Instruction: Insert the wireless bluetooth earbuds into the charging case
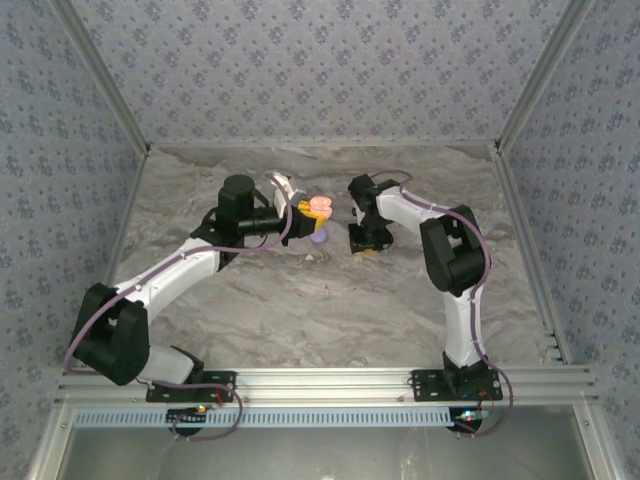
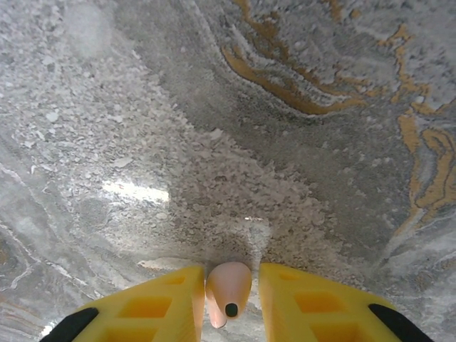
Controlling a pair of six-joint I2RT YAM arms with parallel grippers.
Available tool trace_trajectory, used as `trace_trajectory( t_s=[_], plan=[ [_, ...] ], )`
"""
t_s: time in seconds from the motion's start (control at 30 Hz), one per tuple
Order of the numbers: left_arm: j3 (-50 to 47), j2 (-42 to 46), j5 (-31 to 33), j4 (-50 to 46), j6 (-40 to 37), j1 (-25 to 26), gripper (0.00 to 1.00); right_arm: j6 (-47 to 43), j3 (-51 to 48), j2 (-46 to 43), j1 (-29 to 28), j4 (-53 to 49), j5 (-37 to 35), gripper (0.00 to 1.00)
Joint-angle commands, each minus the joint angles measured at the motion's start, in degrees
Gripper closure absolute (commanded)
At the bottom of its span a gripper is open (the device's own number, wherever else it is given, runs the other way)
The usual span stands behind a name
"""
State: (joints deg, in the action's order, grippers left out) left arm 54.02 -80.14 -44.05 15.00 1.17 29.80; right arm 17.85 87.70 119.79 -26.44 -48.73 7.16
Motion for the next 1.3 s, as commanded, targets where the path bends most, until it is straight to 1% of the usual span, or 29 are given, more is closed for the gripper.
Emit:
trace_trajectory(
  t_s=[0.0, 0.23, 0.37, 0.53, 0.67, 0.77, 0.9, 1.0, 1.1, 1.27],
  plan=[
    [-0.1, 1.4, -0.3, 0.8, -0.3, 0.5, 0.97, 0.8, 0.8, 2.6, -0.8, -1.0, -1.5, 0.72],
    [-0.3, 1.3, -0.3, 1.0, -0.2, 0.5, 0.98, 0.8, 0.7, 2.7, -0.8, -0.6, -1.4, 0.80],
    [-0.5, 1.3, -0.3, 1.0, -0.1, 0.5, 0.98, 0.6, 0.1, 1.8, -0.6, -0.1, -1.3, 0.81],
    [-0.4, 1.4, -0.3, 0.9, -0.1, 0.5, 0.98, 2.0, -2.7, -1.3, 1.1, 1.9, -0.5, 0.81],
    [-0.3, 1.4, -0.2, 0.8, 0.0, 0.5, 0.98, 3.6, -5.1, -3.2, 2.5, 2.4, -1.6, 0.81],
    [-0.3, 1.3, -0.3, 0.8, 0.0, 0.5, 0.98, 3.7, -6.3, -4.0, 2.7, 2.6, -1.5, 0.78],
    [-0.2, 1.3, -0.3, 0.9, 0.0, 0.5, 0.98, 2.6, -6.5, -4.5, 2.7, 3.1, -0.7, 0.65],
    [-0.2, 1.4, -0.3, 0.8, 0.0, 0.5, 0.98, 0.4, -5.4, -5.0, 2.5, 2.5, -0.8, 0.60],
    [-0.1, 1.4, -0.4, 0.8, -0.1, 0.5, 0.98, -2.2, -3.7, -4.9, 2.4, 1.0, -0.9, 0.57],
    [-0.1, 1.4, -0.3, 0.9, 0.0, 0.5, 0.98, -4.2, -0.9, -3.7, 1.8, -1.1, -2.0, 0.58]
  ],
)
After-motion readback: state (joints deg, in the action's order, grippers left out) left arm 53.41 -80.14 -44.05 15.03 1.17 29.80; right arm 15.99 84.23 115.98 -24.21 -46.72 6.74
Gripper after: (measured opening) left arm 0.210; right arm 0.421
